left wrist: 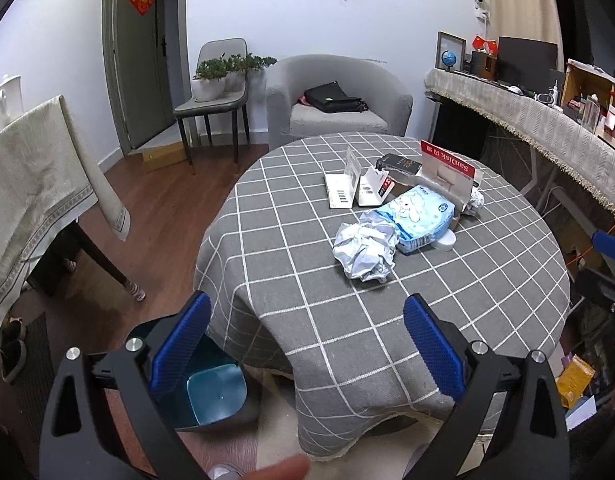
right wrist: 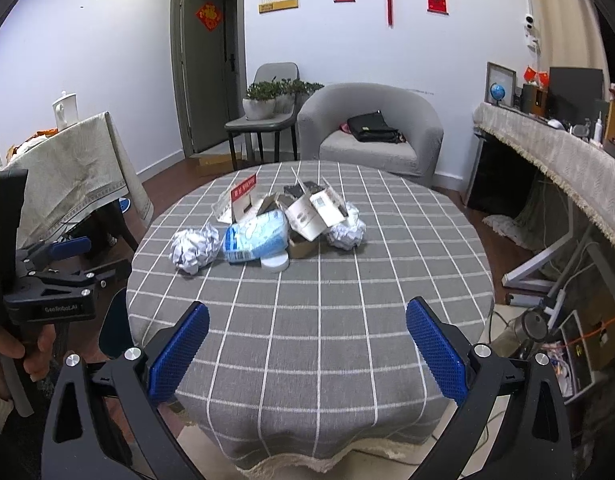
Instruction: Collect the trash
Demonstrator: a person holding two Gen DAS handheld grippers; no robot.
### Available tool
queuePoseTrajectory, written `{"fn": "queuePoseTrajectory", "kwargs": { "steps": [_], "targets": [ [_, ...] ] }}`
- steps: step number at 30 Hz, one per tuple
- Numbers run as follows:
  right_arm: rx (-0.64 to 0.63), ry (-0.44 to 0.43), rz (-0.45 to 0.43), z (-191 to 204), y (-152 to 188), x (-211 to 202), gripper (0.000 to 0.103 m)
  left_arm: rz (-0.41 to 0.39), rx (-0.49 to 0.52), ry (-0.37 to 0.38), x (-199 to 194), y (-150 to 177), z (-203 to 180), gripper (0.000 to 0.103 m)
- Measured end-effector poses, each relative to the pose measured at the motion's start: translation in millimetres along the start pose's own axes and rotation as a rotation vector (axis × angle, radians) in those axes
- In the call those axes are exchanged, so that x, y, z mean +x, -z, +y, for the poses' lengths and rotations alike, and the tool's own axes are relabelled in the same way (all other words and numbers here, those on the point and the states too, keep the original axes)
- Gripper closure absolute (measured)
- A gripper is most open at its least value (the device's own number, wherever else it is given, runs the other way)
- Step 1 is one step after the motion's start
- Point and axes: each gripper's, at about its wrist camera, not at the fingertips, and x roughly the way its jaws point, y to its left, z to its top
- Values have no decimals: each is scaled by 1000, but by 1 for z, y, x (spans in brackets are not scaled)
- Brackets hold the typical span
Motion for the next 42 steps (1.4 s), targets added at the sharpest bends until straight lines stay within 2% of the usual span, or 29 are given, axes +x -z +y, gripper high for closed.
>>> {"fn": "queuePoseTrajectory", "kwargs": {
  "steps": [7,9,14,17,22,27,29,35,37,38,42],
  "targets": [
    [-17,-66,40,2,-8,28,11,-7,17,19,5,-3,0,9],
    [-26,-74,44,4,-11,34,11,6,19,48,9,-4,1,16],
    [-72,-96,31,6,-26,44,11,13,74,112,21,-9,-1,22],
    [-63,-113,36,0,-31,52,11,47,91,157,32,-10,-4,31],
    [-67,-126,26,-5,-41,59,11,46,140,194,43,-17,-17,31],
    [-71,-120,39,-8,-48,73,14,66,185,168,66,-22,-27,30],
    [-71,-125,51,-10,-50,79,18,76,183,177,74,-24,-27,30],
    [-72,-118,58,-17,-58,98,20,99,162,190,91,-29,-22,34],
    [-75,-122,60,-20,-64,107,24,108,140,206,93,-30,-18,39],
    [-75,-125,55,-20,-66,110,25,112,134,216,93,-30,-17,46],
    [-79,-127,63,-23,-71,124,33,118,150,244,91,-27,-20,51]
  ]
}}
